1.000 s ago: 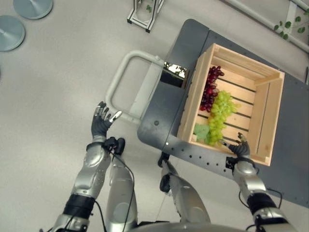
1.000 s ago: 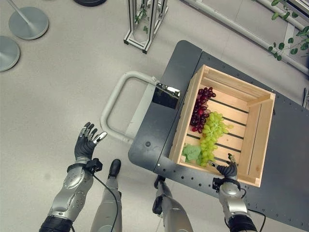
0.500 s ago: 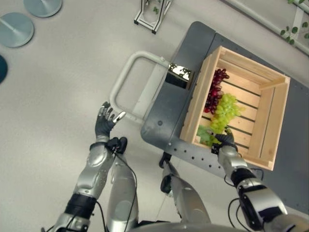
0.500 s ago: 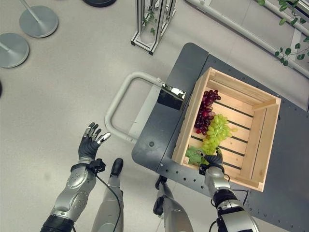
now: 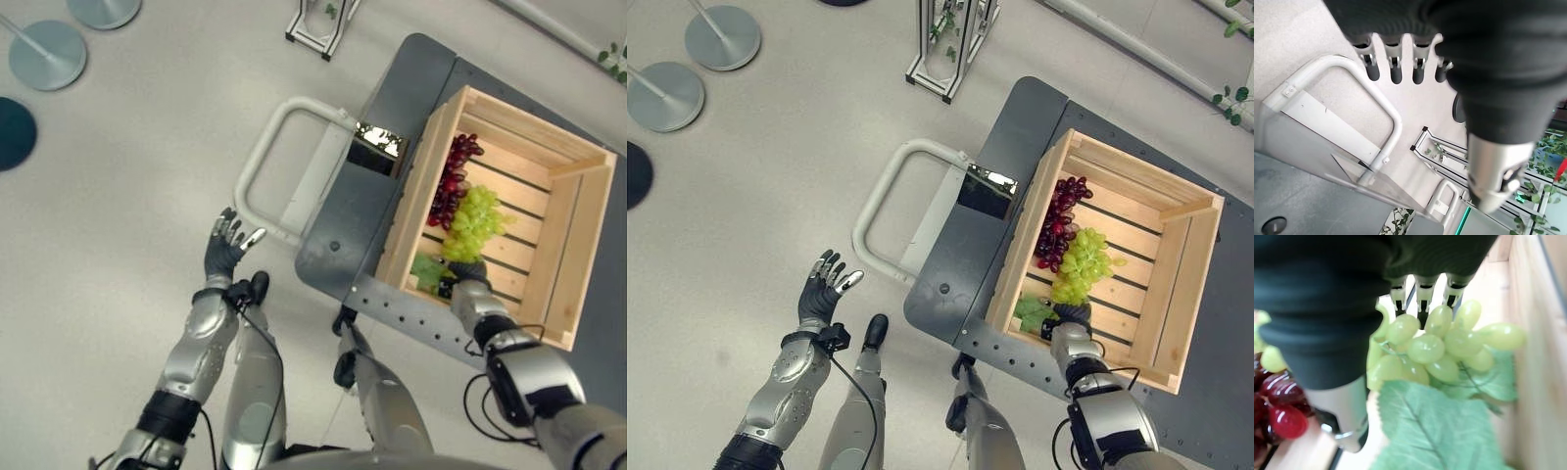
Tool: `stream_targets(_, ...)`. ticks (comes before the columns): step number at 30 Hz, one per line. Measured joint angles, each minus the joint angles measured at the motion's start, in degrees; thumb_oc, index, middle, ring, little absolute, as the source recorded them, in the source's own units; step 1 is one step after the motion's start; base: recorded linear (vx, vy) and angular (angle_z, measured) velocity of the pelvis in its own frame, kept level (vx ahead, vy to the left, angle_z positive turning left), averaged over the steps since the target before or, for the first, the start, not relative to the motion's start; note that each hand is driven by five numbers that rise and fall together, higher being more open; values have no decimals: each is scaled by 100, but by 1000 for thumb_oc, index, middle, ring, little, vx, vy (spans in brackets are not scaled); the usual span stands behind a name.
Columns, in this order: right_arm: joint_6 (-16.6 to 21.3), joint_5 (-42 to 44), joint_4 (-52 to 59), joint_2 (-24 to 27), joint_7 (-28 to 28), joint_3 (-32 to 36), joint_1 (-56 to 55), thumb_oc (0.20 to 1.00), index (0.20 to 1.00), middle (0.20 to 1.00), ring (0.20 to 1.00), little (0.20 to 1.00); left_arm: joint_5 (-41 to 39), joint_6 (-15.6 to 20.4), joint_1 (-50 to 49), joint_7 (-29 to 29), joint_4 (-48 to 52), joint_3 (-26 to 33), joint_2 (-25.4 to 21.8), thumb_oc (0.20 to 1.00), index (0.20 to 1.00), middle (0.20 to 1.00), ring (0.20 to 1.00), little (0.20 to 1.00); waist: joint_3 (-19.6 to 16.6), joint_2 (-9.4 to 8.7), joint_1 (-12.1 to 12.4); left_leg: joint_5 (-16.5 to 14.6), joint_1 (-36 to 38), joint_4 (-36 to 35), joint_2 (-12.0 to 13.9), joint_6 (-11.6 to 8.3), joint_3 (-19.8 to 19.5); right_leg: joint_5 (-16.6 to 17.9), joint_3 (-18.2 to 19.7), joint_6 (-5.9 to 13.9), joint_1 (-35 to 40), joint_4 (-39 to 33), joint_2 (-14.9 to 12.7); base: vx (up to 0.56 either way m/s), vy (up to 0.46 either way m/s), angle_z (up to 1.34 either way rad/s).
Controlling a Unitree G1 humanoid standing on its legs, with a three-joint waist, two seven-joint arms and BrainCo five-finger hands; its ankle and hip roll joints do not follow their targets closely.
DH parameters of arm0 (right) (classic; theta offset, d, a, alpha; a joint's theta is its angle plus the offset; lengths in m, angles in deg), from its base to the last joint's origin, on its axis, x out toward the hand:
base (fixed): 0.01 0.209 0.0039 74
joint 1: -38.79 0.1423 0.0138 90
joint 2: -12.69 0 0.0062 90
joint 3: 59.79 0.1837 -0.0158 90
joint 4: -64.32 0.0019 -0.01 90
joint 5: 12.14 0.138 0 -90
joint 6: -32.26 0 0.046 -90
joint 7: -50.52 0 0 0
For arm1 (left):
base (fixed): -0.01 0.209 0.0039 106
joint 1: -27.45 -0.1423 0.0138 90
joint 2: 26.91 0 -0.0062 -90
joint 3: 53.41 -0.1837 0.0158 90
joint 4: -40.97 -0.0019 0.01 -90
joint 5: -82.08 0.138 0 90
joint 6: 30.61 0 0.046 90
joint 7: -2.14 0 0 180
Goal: Pick up the fruits from the basket on one side to the basket on the other side
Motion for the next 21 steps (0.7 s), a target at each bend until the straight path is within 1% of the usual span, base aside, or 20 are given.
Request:
stream_targets(3, -92, 0, -175, 75, -13, 2, 173, 1000, 1000, 1000, 1000, 1000, -2, 2, -6, 0, 64, -26, -28, 1000, 1000, 1000, 1000, 1000, 9, 119, 2, 19, -77, 1, -22, 18, -36, 3, -62, 7, -41, 0, -23, 16, 20, 9)
stream_targets(7, -164, -1, -337, 172, -96, 18, 287, 1000, 1000, 1000, 1000, 1000, -2, 5, 10, 7, 194, -142, -45, 1000, 1000, 1000, 1000, 1000, 8, 152, 18, 43, -152, 10, -78, 51, -60, 22, -121, 35, -92, 0, -82, 12, 17, 8)
stream_targets(9, -225, -8, -396, 266, -123, 15, 328, 928, 928, 928, 928, 928, -2, 5, 16, 7, 209, -220, -80, 1000, 1000, 1000, 1000, 1000, 6, 166, 43, 63, -223, 11, -121, 77, -66, 36, -136, 59, -149, -1, -124, 11, 21, 8)
stream_targets(10, -252, -13, -448, 338, -152, 16, 367, 765, 765, 765, 765, 765, -2, 5, 18, 8, 211, -229, -84, 1000, 1000, 1000, 1000, 1000, 4, 174, 55, 73, -278, 21, -149, 91, -80, 47, -142, 72, -195, 0, -149, 12, 16, 5)
stream_targets(11, -275, -14, -451, 365, -166, 13, 372, 388, 388, 388, 388, 388, -2, 5, 19, 6, 210, -228, -89, 1000, 1000, 1000, 1000, 1000, 4, 175, 69, 80, -302, 21, -162, 100, -82, 50, -143, 77, -216, -1, -162, 13, 5, 6)
stream_targets(12, -308, -14, -488, 406, -208, 18, 378, 200, 200, 200, 200, 200, -2, 6, 35, 6, 210, -228, -98, 1000, 1000, 1000, 1000, 1000, 3, 177, 115, 84, -341, 28, -181, 106, -87, 54, -146, 84, -245, -1, -179, 12, 4, 5)
stream_targets(17, -367, -19, -662, 673, -310, 15, 506, 200, 200, 200, 200, 200, -3, 68, 62, 4, 207, -228, -110, 1000, 1000, 1000, 1000, 1000, 3, 191, 147, 103, -594, 108, -246, 132, -153, 76, -178, 109, -428, -1, -229, 5, 6, 7)
stream_targets(21, -351, -15, -662, 761, -383, 17, 517, 200, 200, 200, 200, 200, -2, 90, 89, 5, 214, -235, -105, 1000, 1000, 1000, 1000, 1000, -4, 229, 149, 109, -669, 116, -267, 141, -168, 82, -194, 118, -485, -1, -246, 2, 1, 1)
